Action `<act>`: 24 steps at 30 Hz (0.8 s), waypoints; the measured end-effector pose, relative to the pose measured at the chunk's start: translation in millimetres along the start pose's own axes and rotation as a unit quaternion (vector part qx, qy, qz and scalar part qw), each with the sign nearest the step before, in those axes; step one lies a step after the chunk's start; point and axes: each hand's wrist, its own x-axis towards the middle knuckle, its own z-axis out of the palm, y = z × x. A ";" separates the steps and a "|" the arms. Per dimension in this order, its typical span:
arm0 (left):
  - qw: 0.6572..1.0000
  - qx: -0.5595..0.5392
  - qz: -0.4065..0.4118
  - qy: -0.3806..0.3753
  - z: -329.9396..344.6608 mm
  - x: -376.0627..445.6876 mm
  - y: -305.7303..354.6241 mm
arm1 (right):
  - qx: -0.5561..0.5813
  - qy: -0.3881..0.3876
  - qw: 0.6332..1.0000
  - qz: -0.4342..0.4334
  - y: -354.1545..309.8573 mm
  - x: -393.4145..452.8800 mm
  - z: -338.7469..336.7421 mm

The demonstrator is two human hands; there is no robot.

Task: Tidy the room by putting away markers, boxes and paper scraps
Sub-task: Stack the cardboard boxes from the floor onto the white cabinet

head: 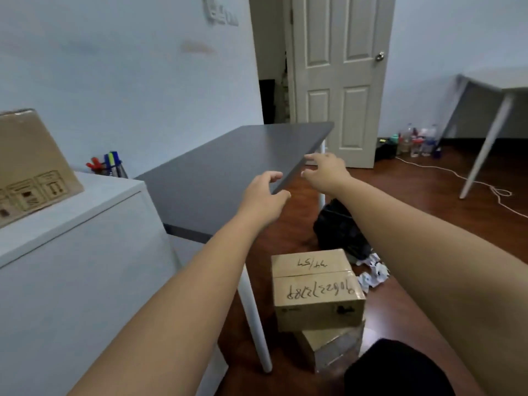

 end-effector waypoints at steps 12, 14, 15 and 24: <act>0.967 0.023 -0.214 -0.139 157.9 14.0 -105.3 | 0.055 -0.160 0.955 0.243 211.6 -18.7 65.4; 0.959 0.022 -0.249 -0.137 171.1 13.2 -125.4 | 0.059 -0.178 0.948 0.256 231.8 -22.1 83.5; 0.954 0.021 -0.264 -0.138 177.8 12.2 -134.1 | 0.054 -0.185 0.946 0.260 241.3 -23.4 92.5; 0.906 -0.061 -0.399 -0.130 281.3 -6.6 -172.3 | 0.051 -0.253 0.931 0.260 311.0 16.9 146.6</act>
